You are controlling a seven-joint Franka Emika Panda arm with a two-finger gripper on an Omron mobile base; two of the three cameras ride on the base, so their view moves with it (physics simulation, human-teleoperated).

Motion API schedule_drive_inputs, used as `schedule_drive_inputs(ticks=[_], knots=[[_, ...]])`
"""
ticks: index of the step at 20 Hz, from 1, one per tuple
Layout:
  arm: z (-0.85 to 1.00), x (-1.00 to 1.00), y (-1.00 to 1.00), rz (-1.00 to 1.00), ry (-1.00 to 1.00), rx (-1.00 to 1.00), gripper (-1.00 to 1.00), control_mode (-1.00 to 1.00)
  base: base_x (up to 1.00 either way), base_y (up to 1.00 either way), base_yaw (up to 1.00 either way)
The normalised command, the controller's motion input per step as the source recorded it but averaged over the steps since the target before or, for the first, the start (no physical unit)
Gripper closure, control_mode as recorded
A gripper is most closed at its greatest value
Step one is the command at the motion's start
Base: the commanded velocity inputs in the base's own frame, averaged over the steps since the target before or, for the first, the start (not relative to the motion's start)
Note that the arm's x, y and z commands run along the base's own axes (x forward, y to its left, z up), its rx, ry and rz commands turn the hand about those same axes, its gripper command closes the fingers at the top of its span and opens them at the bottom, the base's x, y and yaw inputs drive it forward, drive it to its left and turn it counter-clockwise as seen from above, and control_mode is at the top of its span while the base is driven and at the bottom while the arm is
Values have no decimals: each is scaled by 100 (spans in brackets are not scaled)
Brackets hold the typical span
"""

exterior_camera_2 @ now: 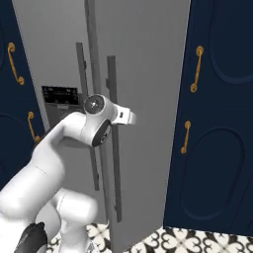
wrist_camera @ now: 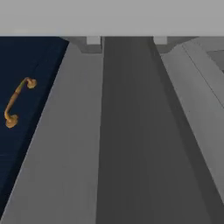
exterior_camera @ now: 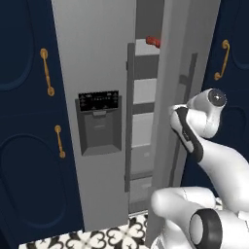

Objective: Take the strawberry from the fridge and place it on top of the pancake, located on the dining counter.

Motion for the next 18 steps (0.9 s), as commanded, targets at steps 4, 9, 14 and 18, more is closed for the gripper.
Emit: schedule_drive_inputs(ticks=[4, 9, 14, 18], knots=[[1, -100, -100, -21, 16, 8, -100, -100, 0, 0, 0], [41, -81, -64, -5, 1, 0, -100, -100, 0, 0, 0], [39, -31, 79, 11, 11, -39, -100, -100, 0, 0, 0], [29, 9, 100, 15, 38, -65, -100, -100, 0, 0, 0]])
